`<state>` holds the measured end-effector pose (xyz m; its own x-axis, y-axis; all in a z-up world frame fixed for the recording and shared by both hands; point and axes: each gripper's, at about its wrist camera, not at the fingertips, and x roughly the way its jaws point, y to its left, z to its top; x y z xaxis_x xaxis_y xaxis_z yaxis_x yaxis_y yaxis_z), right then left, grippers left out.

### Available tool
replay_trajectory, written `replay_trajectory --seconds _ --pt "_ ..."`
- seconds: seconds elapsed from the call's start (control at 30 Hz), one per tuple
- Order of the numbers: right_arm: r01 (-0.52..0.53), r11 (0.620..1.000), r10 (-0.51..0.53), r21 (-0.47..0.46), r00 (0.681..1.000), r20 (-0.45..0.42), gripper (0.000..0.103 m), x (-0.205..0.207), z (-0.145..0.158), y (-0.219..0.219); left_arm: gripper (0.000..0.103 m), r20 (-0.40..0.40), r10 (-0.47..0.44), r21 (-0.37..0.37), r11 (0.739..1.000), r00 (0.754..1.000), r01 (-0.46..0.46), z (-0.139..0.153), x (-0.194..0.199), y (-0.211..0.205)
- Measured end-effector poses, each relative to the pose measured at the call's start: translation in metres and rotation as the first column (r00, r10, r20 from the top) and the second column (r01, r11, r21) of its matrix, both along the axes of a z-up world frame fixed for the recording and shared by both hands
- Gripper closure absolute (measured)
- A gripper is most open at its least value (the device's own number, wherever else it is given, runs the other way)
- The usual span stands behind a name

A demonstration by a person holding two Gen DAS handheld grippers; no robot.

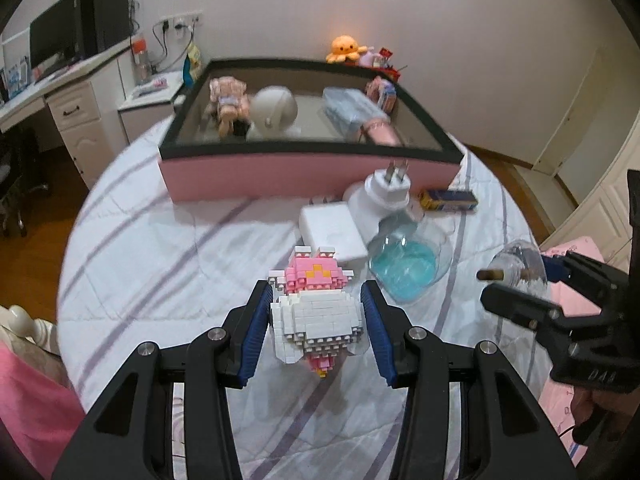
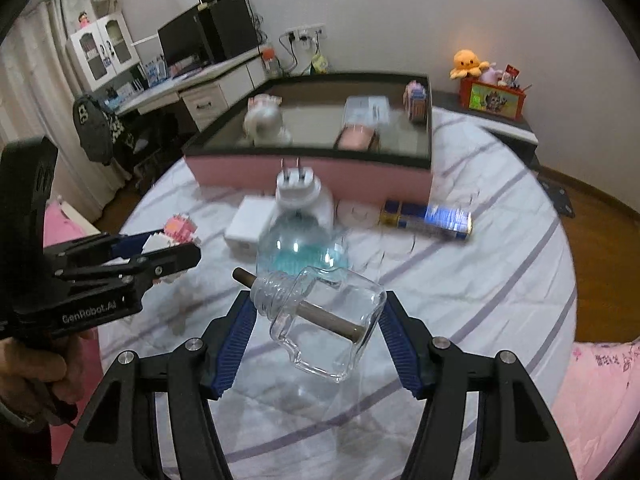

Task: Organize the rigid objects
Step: 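Lower the block figure into the pink box with the left tool while the right tool lowers the bottle in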

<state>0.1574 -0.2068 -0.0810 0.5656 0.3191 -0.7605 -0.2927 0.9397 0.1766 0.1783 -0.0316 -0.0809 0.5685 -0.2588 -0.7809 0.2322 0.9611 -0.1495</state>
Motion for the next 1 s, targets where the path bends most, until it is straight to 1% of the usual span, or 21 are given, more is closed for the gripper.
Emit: replay_trajectory --seconds 0.13,0.23,0.3,0.37,0.53,0.63,0.73,0.87,1.0 --pt "-0.009 1.000 0.009 -0.001 0.999 0.053 0.039 0.016 0.022 -0.002 0.056 0.059 0.009 0.006 1.000 0.998 -0.010 0.024 0.010 0.005" --pt "-0.005 1.000 0.005 -0.004 0.993 0.115 0.039 0.035 0.043 -0.004 0.056 0.125 0.030 0.018 0.999 0.992 -0.032 0.048 0.027 0.011" --pt "0.004 1.000 -0.004 0.000 0.988 0.153 0.039 0.055 0.058 -0.006 0.056 0.171 0.044 0.026 0.998 0.984 -0.049 0.063 0.041 0.014" --pt "0.009 1.000 -0.011 0.010 0.985 0.173 0.039 0.070 0.068 -0.007 0.056 0.209 0.058 0.028 0.997 0.976 -0.065 0.076 0.060 0.016" --pt "0.031 0.999 -0.037 0.033 0.978 0.203 0.039 0.119 0.085 -0.005 0.056 0.248 0.084 0.020 0.996 0.965 -0.091 0.089 0.105 0.015" --pt "0.048 0.998 -0.054 0.035 0.978 0.200 0.039 0.148 0.085 -0.002 0.056 0.255 0.101 0.010 0.994 0.962 -0.107 0.091 0.131 0.013" --pt "0.069 0.997 -0.075 0.041 0.982 0.174 0.039 0.176 0.077 0.002 0.056 0.248 0.115 0.006 0.993 0.962 -0.120 0.087 0.154 0.012" --pt "0.088 0.995 -0.092 0.037 0.987 0.129 0.039 0.210 0.059 0.008 0.056 0.222 0.123 0.006 0.992 0.967 -0.128 0.076 0.185 0.008" --pt "0.094 0.995 -0.096 0.028 0.992 0.080 0.039 0.232 0.041 0.012 0.056 0.194 0.121 0.013 0.992 0.973 -0.126 0.062 0.204 0.004"
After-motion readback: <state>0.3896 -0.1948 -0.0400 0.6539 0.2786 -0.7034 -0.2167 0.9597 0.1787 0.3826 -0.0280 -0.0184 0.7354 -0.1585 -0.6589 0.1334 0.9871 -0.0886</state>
